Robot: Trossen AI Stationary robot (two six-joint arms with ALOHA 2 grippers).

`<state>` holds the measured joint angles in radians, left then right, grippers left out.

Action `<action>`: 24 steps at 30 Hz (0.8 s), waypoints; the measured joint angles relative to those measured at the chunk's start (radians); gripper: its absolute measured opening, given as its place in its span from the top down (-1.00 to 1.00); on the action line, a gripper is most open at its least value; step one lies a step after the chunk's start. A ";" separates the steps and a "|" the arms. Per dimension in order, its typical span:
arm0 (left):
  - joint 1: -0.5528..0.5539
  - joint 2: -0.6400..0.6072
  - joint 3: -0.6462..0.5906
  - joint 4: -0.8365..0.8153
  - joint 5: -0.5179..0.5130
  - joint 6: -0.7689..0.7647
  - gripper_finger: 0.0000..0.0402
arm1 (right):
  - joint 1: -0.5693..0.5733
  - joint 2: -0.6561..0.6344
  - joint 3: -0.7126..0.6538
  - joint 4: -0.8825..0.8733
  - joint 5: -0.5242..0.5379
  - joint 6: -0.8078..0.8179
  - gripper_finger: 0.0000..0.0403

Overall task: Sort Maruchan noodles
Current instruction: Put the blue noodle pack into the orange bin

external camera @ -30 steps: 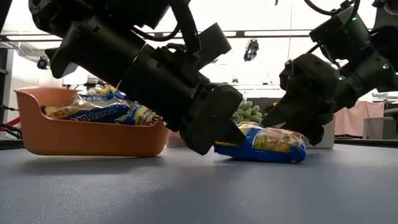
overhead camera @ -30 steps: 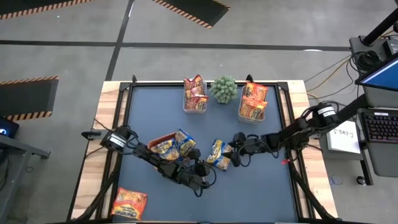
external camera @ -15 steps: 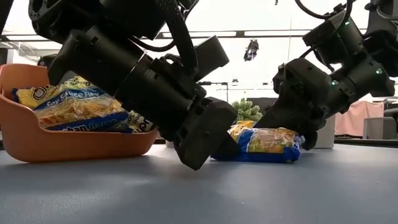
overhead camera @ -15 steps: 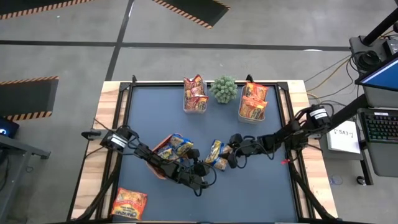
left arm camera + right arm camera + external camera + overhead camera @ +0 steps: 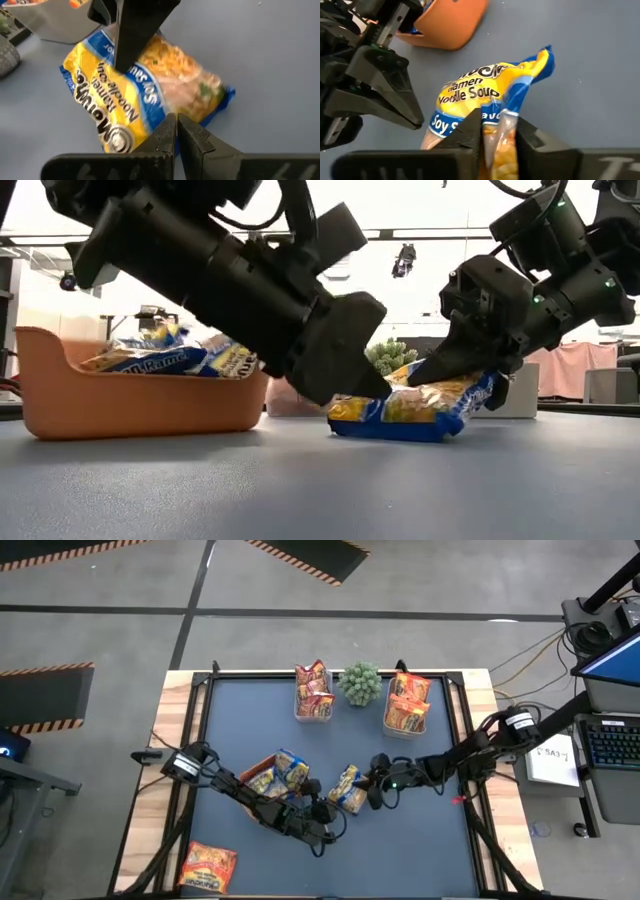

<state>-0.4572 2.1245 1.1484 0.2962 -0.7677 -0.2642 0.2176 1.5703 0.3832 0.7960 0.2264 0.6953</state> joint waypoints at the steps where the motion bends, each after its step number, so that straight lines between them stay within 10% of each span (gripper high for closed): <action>1: -0.001 -0.006 0.000 -0.001 0.000 0.001 1.00 | 0.000 -0.004 0.000 -0.002 0.000 0.000 0.74; 24: -0.044 -0.178 0.001 -0.117 -0.107 0.125 1.00 | 0.007 -0.251 0.000 -0.007 0.042 -0.132 0.96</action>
<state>-0.5014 1.9466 1.1492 0.1796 -0.8749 -0.1389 0.2247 1.3196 0.3828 0.7888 0.2688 0.5630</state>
